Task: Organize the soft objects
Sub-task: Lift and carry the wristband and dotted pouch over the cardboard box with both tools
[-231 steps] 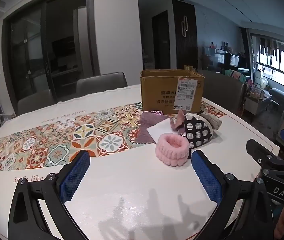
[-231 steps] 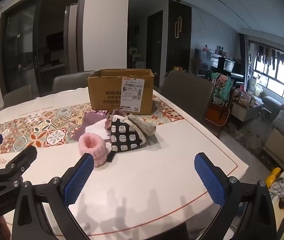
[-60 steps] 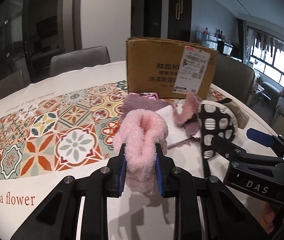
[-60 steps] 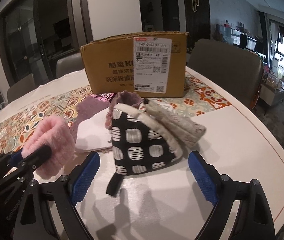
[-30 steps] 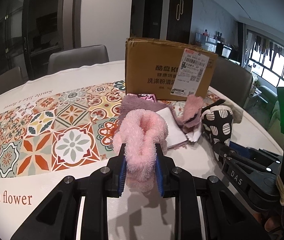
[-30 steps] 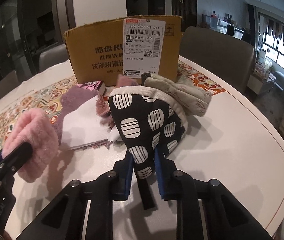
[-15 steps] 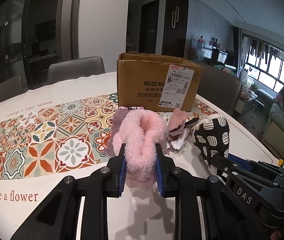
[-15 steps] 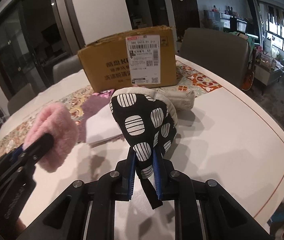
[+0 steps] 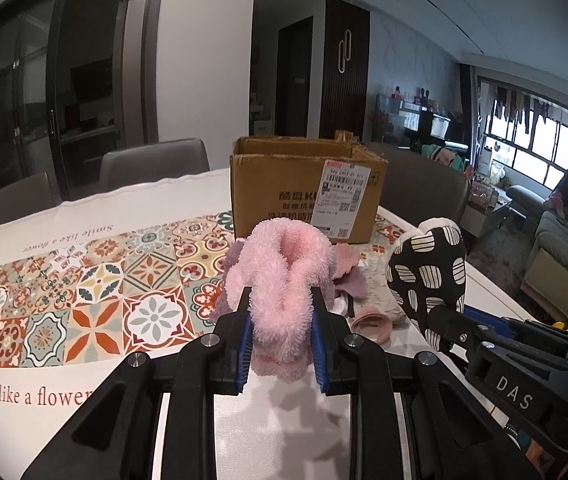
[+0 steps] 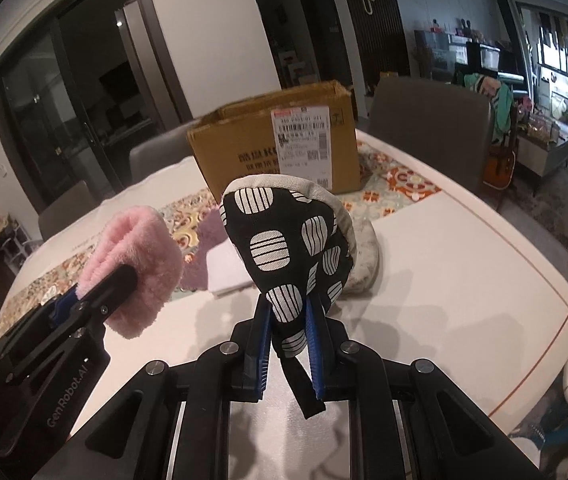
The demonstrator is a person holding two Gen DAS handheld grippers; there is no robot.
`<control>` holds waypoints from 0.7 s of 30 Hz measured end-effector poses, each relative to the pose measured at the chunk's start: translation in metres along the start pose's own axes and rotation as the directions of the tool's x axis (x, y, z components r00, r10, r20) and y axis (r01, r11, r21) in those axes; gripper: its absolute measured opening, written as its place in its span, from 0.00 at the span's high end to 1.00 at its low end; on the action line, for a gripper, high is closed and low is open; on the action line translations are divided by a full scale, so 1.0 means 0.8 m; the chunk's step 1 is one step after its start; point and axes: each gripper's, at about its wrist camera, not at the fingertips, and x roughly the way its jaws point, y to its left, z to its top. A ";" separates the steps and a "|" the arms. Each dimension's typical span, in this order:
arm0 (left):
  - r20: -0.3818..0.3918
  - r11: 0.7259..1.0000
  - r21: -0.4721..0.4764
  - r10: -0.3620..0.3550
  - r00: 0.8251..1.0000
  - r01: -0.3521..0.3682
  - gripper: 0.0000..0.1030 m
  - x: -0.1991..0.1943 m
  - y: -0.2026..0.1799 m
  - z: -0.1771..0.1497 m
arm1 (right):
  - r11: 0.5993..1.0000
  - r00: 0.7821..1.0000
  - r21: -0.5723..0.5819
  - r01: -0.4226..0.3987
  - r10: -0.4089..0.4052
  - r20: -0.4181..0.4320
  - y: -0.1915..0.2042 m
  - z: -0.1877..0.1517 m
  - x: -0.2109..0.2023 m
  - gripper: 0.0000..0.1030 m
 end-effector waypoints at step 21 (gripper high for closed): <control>0.131 0.999 0.022 -0.030 0.991 0.028 0.75 0.009 0.009 0.083 | 0.999 0.978 -0.039 -0.023 0.031 0.207 0.007 0.070 -0.013 0.83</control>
